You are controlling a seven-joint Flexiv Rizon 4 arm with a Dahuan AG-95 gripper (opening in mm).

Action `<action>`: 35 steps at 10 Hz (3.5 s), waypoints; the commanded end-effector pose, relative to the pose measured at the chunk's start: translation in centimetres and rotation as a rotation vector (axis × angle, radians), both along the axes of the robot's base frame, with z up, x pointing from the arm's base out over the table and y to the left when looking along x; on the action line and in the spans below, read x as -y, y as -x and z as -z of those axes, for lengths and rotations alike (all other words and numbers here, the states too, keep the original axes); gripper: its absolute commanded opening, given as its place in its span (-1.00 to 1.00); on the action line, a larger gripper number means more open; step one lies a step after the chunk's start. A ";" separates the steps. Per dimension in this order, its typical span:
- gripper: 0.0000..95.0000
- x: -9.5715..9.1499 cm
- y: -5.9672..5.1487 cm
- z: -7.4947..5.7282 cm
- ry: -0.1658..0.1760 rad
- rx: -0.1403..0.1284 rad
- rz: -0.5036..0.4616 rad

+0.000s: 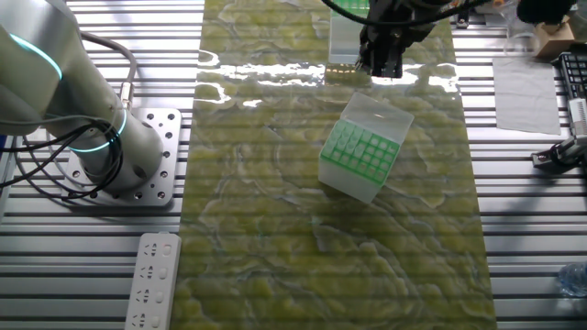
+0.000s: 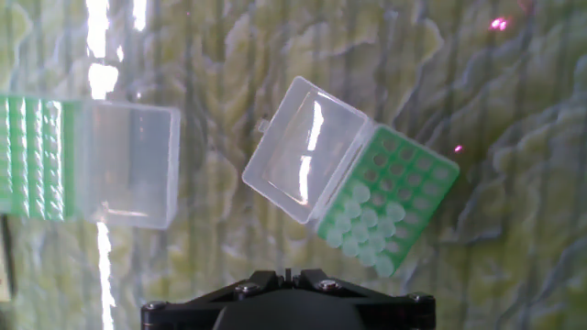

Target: Transfer all large pipette tips from one holder to another

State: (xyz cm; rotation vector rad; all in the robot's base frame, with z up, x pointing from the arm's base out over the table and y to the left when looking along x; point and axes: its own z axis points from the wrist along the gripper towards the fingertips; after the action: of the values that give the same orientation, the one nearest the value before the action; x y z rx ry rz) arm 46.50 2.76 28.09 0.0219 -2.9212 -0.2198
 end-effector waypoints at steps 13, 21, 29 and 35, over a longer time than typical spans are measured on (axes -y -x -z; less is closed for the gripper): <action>-0.60 -21.2 -1.7 3.1 0.055 0.097 0.257; -1.00 -21.3 -1.7 3.3 0.031 0.025 -0.212; -0.20 -26.5 -2.6 4.0 0.015 0.053 -0.107; -0.20 -29.9 -2.6 7.1 0.054 0.103 -0.096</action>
State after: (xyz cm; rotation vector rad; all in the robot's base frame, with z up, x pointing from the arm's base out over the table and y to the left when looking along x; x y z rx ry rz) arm 48.78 32.33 21.35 0.2307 -2.9738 -0.2250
